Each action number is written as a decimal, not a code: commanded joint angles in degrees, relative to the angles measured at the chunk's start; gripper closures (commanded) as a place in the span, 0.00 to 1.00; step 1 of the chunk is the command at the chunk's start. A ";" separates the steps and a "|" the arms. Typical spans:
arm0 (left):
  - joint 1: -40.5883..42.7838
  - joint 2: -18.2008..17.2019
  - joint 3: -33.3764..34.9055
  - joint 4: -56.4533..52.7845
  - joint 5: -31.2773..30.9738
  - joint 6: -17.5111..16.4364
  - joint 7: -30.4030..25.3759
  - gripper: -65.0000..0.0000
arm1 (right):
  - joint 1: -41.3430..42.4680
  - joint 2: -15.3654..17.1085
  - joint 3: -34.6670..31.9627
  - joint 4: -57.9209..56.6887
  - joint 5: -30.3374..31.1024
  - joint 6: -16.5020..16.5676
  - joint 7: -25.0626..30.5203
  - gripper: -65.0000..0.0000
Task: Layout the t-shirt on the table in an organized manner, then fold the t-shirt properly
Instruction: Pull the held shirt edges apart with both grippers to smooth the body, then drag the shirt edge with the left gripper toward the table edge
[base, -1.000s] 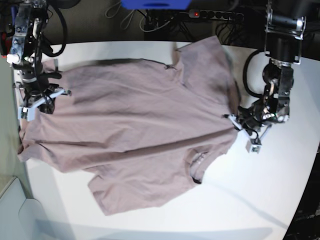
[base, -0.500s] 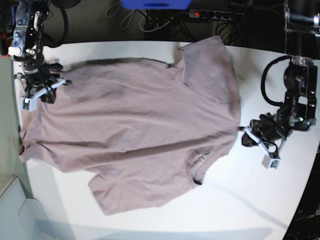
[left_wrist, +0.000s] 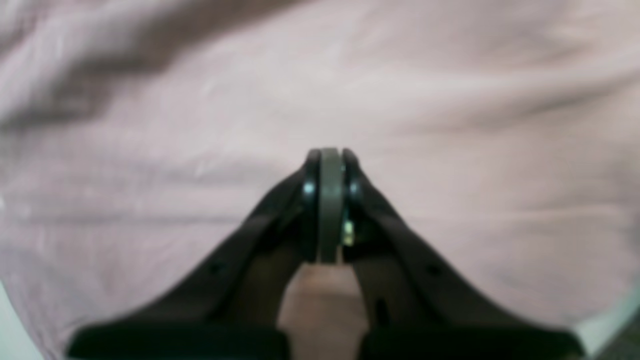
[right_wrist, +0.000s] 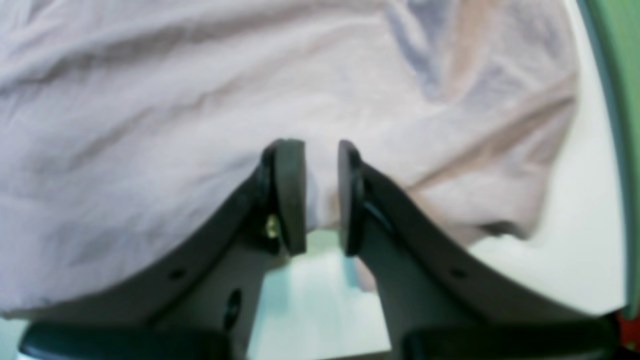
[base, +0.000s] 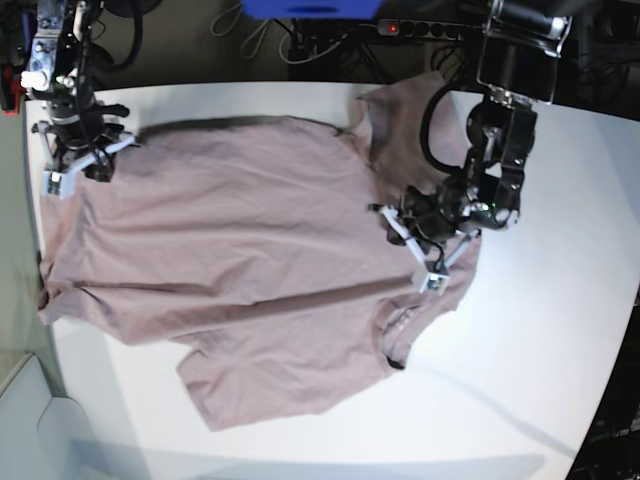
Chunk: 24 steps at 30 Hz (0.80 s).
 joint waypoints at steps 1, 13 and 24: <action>-1.26 -0.72 -0.41 -0.47 0.53 0.01 -1.98 1.00 | -1.03 0.17 1.40 1.55 -0.18 -0.27 1.33 0.84; -4.69 -4.32 -0.58 -6.45 0.53 -0.08 -5.14 1.00 | -5.95 -4.05 4.65 2.34 -0.27 -0.27 1.33 0.71; -4.69 -3.88 -0.58 -6.45 0.44 -0.08 -5.14 1.00 | -8.50 -5.10 4.65 2.07 -0.27 -0.27 1.24 0.48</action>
